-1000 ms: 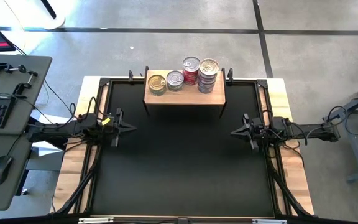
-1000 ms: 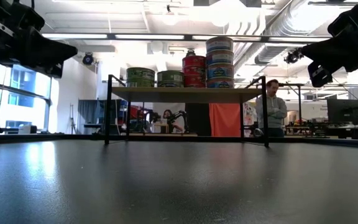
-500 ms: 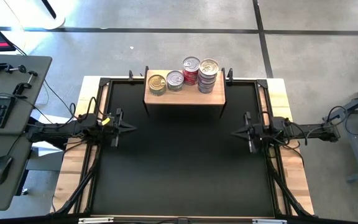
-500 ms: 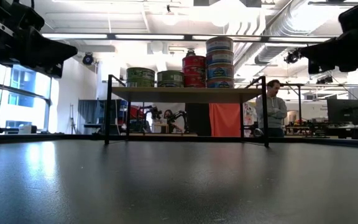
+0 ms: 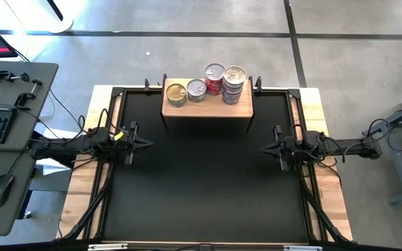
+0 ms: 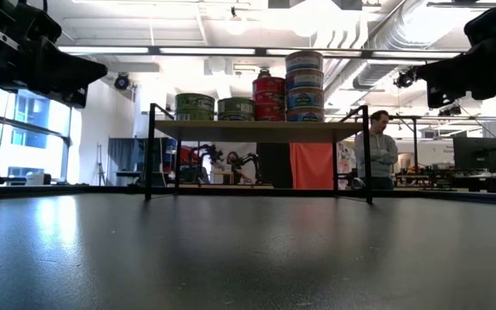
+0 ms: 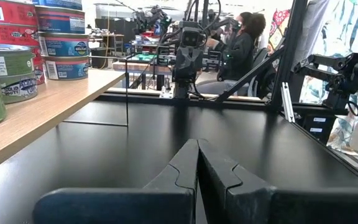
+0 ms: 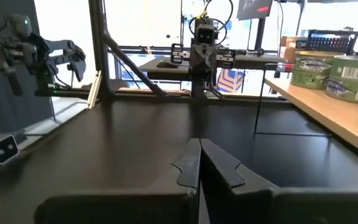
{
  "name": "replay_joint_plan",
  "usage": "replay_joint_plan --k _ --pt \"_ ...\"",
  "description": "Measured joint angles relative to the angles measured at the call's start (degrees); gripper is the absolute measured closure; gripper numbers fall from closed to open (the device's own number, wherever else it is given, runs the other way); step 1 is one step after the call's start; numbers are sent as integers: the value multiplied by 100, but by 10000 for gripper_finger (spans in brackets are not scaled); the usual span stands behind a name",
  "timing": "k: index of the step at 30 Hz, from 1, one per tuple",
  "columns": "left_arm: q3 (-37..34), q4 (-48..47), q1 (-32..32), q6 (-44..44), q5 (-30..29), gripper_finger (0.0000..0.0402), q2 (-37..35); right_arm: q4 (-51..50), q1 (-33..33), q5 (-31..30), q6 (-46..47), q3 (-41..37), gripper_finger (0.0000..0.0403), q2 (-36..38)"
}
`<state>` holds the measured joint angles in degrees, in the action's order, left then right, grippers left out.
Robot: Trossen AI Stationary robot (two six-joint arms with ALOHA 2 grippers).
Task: Stack canned seafood by type on shelf
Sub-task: Return to Home Position
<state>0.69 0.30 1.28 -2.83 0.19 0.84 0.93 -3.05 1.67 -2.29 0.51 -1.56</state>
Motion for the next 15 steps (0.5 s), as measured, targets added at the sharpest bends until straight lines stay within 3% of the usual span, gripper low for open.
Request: replay_joint_plan --k 15 --pt "0 2 0 0 0 401 0 -4 0 0 88 0 402 0"
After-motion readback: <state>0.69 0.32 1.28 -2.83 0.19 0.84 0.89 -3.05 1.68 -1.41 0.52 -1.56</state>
